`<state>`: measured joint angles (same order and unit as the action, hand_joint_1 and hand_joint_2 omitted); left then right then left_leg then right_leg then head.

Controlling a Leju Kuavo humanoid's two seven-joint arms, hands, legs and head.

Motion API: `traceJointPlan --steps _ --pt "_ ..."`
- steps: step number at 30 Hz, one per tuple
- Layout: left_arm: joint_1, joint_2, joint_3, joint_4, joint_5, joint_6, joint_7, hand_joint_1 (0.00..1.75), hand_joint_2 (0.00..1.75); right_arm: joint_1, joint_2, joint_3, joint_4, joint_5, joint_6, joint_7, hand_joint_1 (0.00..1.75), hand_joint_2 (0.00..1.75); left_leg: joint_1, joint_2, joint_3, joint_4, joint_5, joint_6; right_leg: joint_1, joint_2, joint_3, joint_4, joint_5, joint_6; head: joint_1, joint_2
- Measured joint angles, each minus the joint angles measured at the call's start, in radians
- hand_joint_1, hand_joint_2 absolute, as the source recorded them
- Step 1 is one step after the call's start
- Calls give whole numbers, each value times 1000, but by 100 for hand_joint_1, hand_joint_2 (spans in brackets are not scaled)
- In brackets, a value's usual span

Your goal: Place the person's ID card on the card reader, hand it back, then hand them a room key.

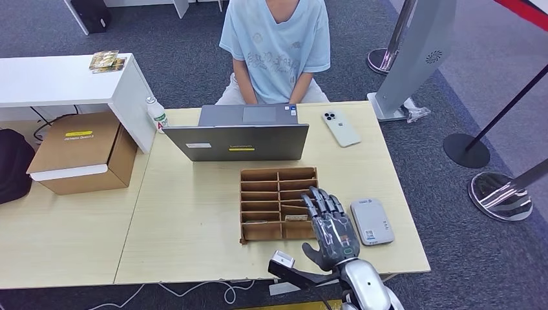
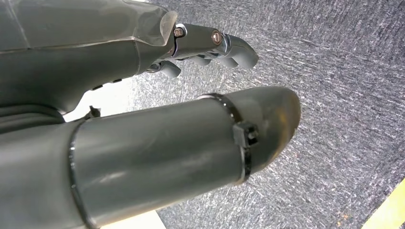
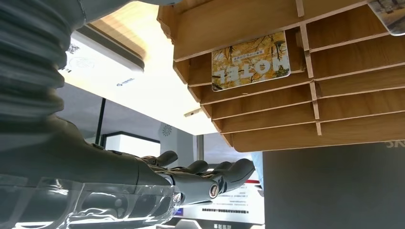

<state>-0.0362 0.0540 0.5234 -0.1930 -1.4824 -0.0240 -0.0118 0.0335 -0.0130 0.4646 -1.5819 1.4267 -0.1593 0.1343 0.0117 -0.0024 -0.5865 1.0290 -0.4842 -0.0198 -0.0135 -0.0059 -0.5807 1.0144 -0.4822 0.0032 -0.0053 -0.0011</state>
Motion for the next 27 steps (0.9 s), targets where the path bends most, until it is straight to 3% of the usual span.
traceJointPlan --steps 27 --pt "0 0 -9 0 0 6 -7 0 0 -9 0 -32 43 -26 -5 18 0 175 0 0 0 0 0 0 0 0 0 0 0 0 0 0"
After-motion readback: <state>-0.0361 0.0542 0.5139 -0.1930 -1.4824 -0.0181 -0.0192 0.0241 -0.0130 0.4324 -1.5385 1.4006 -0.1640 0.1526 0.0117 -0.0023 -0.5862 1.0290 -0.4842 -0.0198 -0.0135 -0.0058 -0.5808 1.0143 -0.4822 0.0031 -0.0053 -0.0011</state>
